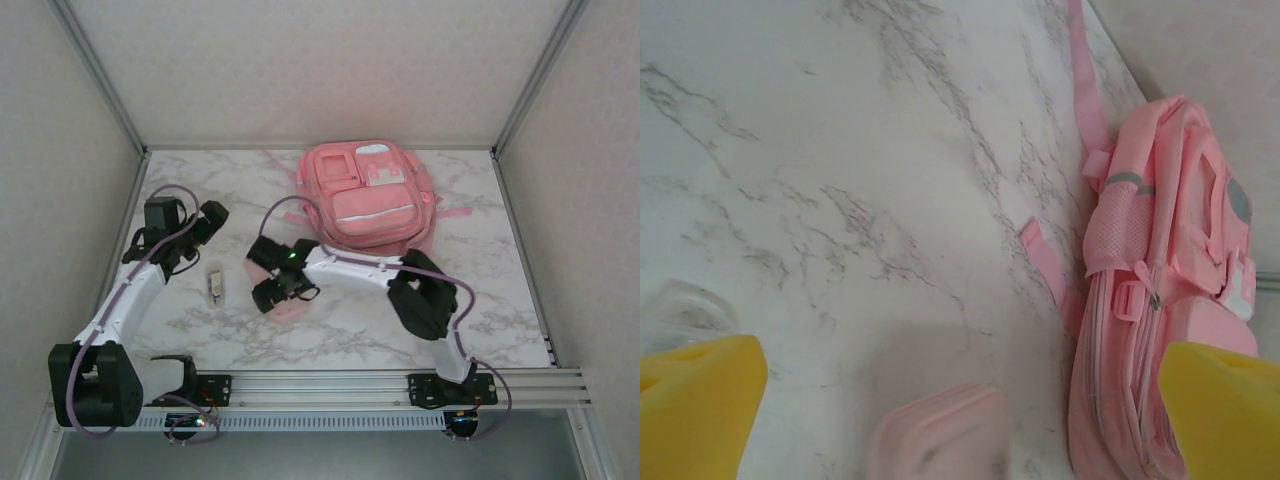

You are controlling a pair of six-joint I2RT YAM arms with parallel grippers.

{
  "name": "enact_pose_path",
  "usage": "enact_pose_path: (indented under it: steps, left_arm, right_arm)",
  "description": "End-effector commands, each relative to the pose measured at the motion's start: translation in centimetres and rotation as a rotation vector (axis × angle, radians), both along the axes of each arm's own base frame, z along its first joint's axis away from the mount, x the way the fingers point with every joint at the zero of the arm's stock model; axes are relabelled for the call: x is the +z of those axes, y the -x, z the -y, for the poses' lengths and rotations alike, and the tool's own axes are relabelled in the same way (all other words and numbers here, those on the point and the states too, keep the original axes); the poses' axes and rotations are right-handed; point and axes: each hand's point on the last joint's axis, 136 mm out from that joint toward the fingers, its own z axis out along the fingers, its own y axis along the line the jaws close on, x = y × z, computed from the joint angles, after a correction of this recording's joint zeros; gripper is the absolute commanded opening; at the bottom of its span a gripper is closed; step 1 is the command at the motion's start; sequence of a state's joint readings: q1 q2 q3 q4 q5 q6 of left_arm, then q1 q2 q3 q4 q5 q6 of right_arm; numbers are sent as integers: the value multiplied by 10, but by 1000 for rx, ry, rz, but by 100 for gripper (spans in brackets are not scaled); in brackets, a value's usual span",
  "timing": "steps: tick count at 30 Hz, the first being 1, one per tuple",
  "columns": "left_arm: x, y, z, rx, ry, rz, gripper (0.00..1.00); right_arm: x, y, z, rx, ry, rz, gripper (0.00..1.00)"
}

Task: Pack the student bag

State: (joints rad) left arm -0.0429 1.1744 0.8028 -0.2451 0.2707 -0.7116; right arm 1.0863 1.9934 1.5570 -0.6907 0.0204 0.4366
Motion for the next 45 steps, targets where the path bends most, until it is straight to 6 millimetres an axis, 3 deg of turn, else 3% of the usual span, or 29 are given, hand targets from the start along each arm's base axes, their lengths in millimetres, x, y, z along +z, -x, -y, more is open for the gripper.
enact_pose_path:
  steps: [1,7,10,12,16,20,25,28,34,43,45]
  left_arm:
    - [31,-14,14,-16,-42,95,100]
    - [42,-26,60,-148,-132,131,100]
    - [45,-30,94,-263,-194,154,100]
    - [45,-31,121,-356,-257,164,99]
    - [39,-26,180,-555,-410,184,95]
    - [22,-15,246,-756,-526,200,89]
    - [3,-3,317,-951,-671,238,88]
    - [-10,-1,346,-1046,-739,248,88]
    - [-38,-11,366,-1123,-825,210,88]
    - [-82,-31,362,-1129,-973,155,86]
    - [-83,-37,362,-1109,-992,160,77]
  right_arm:
    - [60,-25,9,-48,-170,65,89]
    - [111,-72,72,-218,-315,131,89]
    - [129,-91,111,-306,-321,195,89]
    - [136,-106,149,-394,-299,236,89]
    - [137,-119,210,-552,-286,265,90]
    - [128,-119,268,-707,-269,270,91]
    - [113,-108,325,-864,-258,257,92]
    - [103,-100,352,-946,-253,247,92]
    - [88,-89,386,-1068,-289,223,93]
    - [87,-91,387,-1077,-358,210,91]
    - [88,-92,386,-1069,-361,210,90]
